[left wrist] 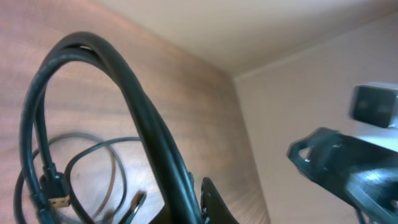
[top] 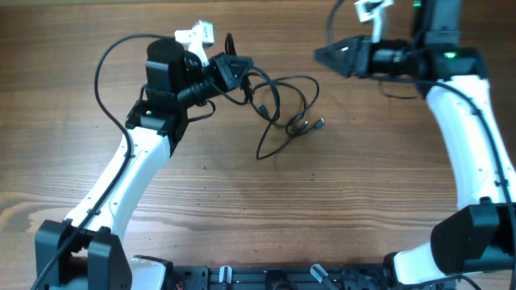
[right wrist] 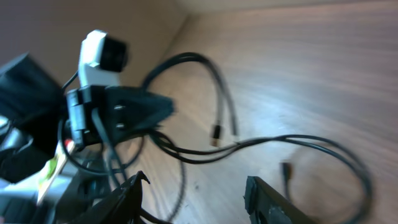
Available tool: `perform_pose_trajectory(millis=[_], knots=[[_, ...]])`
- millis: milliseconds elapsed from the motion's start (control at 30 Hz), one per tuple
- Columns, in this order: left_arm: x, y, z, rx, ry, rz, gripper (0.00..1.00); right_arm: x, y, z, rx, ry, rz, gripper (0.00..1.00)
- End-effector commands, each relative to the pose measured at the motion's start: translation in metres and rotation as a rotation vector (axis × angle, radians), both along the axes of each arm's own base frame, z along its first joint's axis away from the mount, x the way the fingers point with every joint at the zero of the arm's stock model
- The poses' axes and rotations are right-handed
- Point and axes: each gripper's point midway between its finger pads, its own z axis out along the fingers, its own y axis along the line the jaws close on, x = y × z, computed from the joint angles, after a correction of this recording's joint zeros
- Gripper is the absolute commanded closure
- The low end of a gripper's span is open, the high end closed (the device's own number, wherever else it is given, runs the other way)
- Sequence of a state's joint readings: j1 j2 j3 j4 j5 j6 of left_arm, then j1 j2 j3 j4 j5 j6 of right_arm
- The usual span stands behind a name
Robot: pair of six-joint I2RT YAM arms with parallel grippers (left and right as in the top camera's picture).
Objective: Untangle cables
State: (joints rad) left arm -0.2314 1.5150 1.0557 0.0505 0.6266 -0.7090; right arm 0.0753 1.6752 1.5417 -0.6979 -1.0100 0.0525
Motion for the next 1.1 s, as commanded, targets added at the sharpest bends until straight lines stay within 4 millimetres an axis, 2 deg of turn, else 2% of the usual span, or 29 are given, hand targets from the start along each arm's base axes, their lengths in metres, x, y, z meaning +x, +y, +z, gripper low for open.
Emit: perform_pose_trajectory(millis=[0, 67, 167, 233, 333, 433, 600, 1067], knots=[[-0.004, 0.010, -0.005, 0.031, 0.060, 0.052, 0.96, -0.010, 0.031, -0.002, -0.091, -0.045, 0.035, 0.45], [-0.009, 0.021, -0.028, 0.086, 0.157, 0.105, 0.96, -0.017, 0.046, -0.018, -0.185, -0.009, 0.013, 0.50], [-0.018, 0.046, -0.064, 0.209, 0.296, 0.225, 0.96, -0.017, 0.050, -0.046, -0.381, 0.039, -0.114, 0.50], [-0.022, 0.052, -0.072, 0.238, 0.325, 0.248, 0.96, -0.024, 0.059, -0.052, -0.426, 0.029, -0.106, 0.50], [-0.023, 0.052, -0.073, 0.241, 0.333, 0.247, 0.96, -0.033, 0.076, -0.056, -0.450, 0.025, -0.086, 0.50], [-0.024, 0.052, -0.074, 0.244, 0.333, 0.245, 0.96, -0.036, 0.083, -0.063, -0.456, 0.054, -0.089, 0.50], [-0.025, 0.053, -0.076, 0.248, 0.343, 0.244, 0.96, -0.036, 0.083, -0.080, -0.482, 0.101, -0.081, 0.50], [-0.027, 0.054, -0.083, 0.292, 0.333, 0.221, 0.96, -0.035, 0.083, -0.084, -0.486, 0.107, -0.077, 0.50]])
